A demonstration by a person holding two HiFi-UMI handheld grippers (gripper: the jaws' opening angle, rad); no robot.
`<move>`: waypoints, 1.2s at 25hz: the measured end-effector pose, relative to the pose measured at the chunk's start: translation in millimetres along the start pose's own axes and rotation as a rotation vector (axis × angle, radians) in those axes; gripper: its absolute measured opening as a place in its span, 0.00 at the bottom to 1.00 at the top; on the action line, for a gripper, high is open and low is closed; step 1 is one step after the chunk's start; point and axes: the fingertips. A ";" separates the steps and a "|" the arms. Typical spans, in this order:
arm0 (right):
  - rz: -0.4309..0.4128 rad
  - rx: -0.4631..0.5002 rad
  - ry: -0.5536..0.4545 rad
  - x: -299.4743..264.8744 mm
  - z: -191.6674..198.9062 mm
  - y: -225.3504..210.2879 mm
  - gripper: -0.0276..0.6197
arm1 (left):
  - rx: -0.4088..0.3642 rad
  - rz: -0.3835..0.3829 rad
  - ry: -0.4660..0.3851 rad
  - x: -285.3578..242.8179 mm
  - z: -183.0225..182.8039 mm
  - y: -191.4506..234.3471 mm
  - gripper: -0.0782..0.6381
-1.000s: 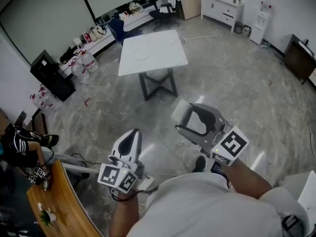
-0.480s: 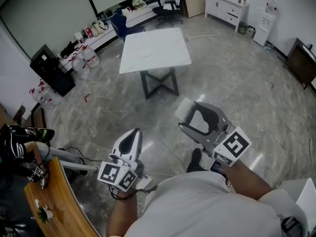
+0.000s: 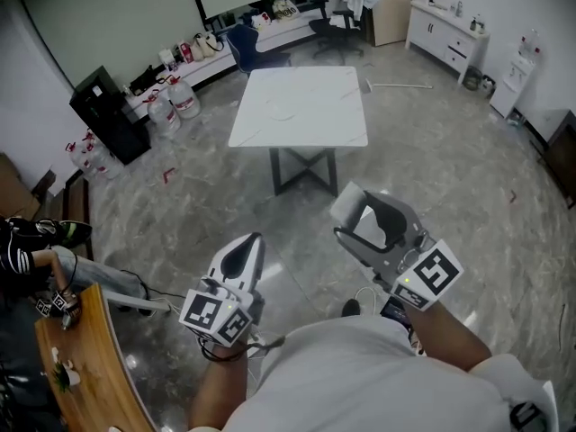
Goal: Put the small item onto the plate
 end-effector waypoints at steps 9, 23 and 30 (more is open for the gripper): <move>-0.087 0.024 0.031 -16.9 -19.1 -93.5 0.49 | -0.001 -0.070 -0.005 -94.4 2.5 2.3 0.12; -0.056 -0.055 0.039 -78.1 -10.0 -178.1 0.49 | 0.010 -0.019 0.012 -180.6 21.7 53.8 0.12; -0.003 -0.027 0.041 -157.1 -5.2 -216.5 0.49 | -0.007 0.034 -0.001 -226.7 31.5 134.5 0.12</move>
Point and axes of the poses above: the fingertips, and each gripper's own axes: x backward along the fingers, y to its left, z out of its underside, and after that the axes turned 15 degrees about -x, right-handed
